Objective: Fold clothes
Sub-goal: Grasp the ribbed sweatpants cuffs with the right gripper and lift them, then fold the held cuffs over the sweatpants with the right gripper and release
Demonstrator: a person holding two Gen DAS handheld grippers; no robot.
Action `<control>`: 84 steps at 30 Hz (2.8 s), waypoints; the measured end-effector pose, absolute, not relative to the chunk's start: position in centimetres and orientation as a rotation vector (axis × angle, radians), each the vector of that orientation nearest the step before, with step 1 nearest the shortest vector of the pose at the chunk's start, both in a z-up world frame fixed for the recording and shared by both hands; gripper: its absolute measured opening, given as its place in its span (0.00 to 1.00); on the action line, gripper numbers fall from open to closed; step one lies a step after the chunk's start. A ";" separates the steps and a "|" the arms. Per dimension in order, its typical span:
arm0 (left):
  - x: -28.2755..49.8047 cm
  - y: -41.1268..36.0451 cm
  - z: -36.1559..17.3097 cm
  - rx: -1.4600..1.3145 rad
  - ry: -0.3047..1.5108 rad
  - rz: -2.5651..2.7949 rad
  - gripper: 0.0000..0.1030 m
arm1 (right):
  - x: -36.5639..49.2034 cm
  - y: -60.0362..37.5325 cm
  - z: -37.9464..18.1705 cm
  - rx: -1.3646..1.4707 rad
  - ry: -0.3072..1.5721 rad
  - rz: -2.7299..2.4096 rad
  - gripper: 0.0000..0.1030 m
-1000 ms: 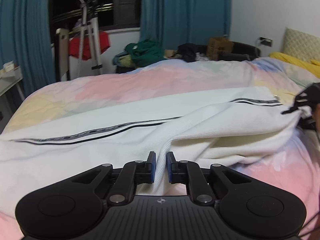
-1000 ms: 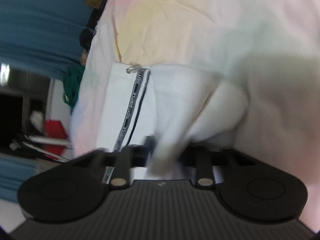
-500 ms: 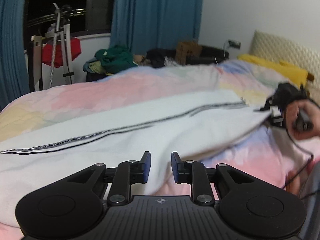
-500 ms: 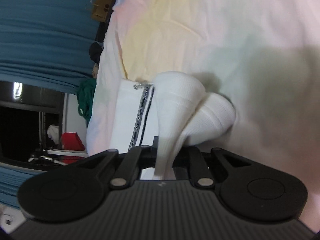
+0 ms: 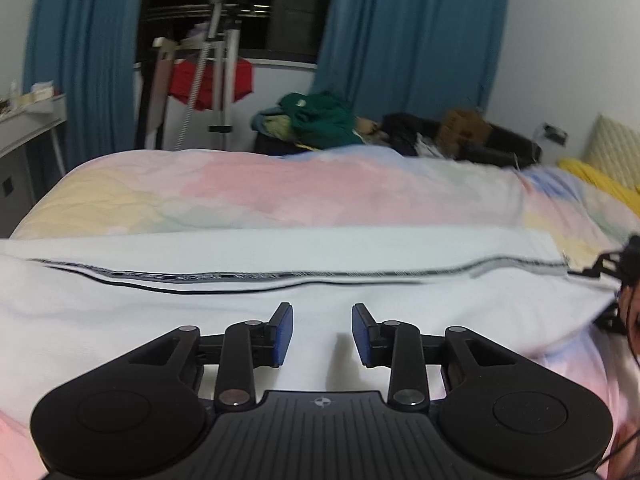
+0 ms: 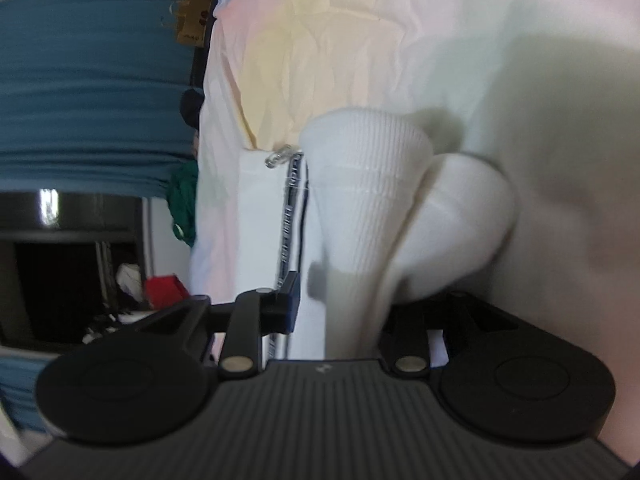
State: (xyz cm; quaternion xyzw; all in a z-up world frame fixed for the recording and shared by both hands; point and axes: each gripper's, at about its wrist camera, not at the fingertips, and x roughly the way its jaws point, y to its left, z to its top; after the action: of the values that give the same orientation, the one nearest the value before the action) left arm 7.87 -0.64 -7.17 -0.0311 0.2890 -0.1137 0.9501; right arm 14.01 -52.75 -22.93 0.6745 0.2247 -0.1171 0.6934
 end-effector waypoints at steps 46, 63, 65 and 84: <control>10.4 1.3 -6.4 -0.056 0.710 -0.044 0.43 | 11.6 -36.7 -5.7 0.235 0.195 -0.111 0.11; 7.9 7.6 -2.1 -0.188 0.594 0.011 0.44 | 7.0 -12.7 -17.4 -0.527 0.417 0.341 0.11; 7.8 7.4 -1.9 -0.192 0.583 -0.006 0.44 | 6.9 -13.5 -16.1 -0.469 0.414 0.352 0.12; 7.5 4.4 -2.5 -0.115 0.514 -0.094 0.51 | 4.3 -17.1 -9.1 -0.152 0.632 0.748 0.72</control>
State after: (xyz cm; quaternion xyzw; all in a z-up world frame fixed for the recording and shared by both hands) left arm 7.53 4.44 -2.54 -0.0569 0.2541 -0.0465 0.9644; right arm 4.31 -17.06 -9.15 -0.0728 0.3032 0.3588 0.8798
